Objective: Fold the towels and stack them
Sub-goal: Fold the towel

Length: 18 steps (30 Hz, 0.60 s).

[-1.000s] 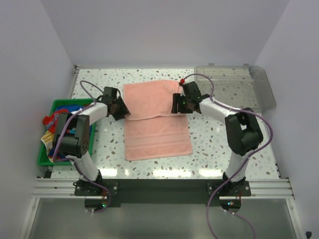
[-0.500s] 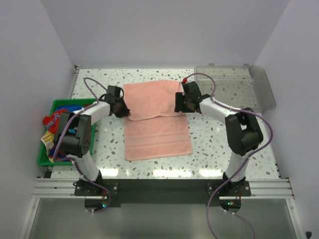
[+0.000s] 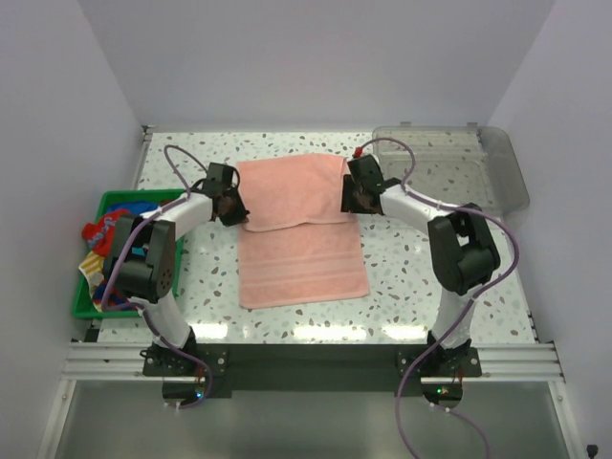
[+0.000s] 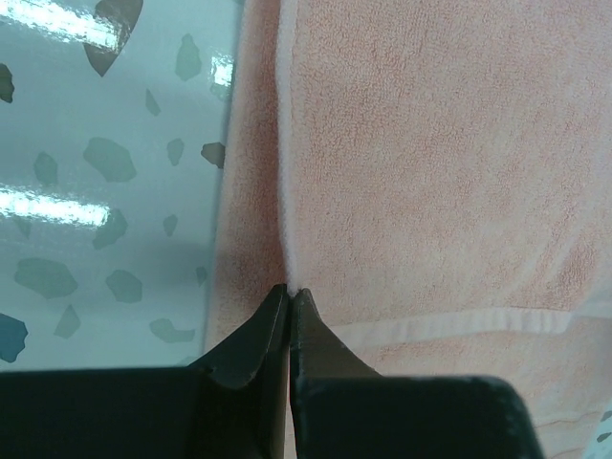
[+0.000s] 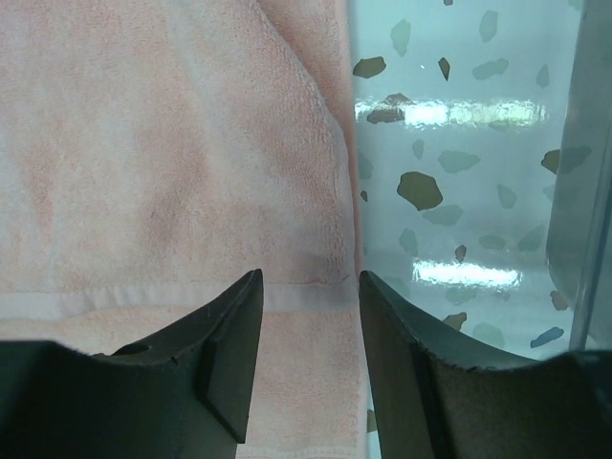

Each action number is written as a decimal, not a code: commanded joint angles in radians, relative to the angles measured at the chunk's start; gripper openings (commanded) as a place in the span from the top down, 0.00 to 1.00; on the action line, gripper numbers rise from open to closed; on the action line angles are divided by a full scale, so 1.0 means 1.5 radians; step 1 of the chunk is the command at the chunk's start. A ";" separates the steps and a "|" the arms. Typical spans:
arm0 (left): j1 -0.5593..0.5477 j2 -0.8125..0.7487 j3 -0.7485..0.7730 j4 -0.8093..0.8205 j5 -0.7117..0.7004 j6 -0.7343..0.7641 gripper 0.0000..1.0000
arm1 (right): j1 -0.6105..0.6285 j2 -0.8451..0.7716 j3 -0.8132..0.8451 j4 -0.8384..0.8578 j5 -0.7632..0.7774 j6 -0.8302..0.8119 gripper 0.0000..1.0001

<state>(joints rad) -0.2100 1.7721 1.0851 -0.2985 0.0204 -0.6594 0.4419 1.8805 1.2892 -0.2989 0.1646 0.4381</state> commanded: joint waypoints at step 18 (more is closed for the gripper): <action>-0.001 -0.016 0.038 -0.021 -0.012 0.034 1.00 | -0.004 0.039 0.059 -0.003 0.042 -0.009 0.94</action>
<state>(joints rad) -0.2100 1.7721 1.0931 -0.3180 0.0174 -0.6346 0.4419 1.9717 1.3334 -0.3008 0.1932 0.4366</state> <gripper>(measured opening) 0.045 0.085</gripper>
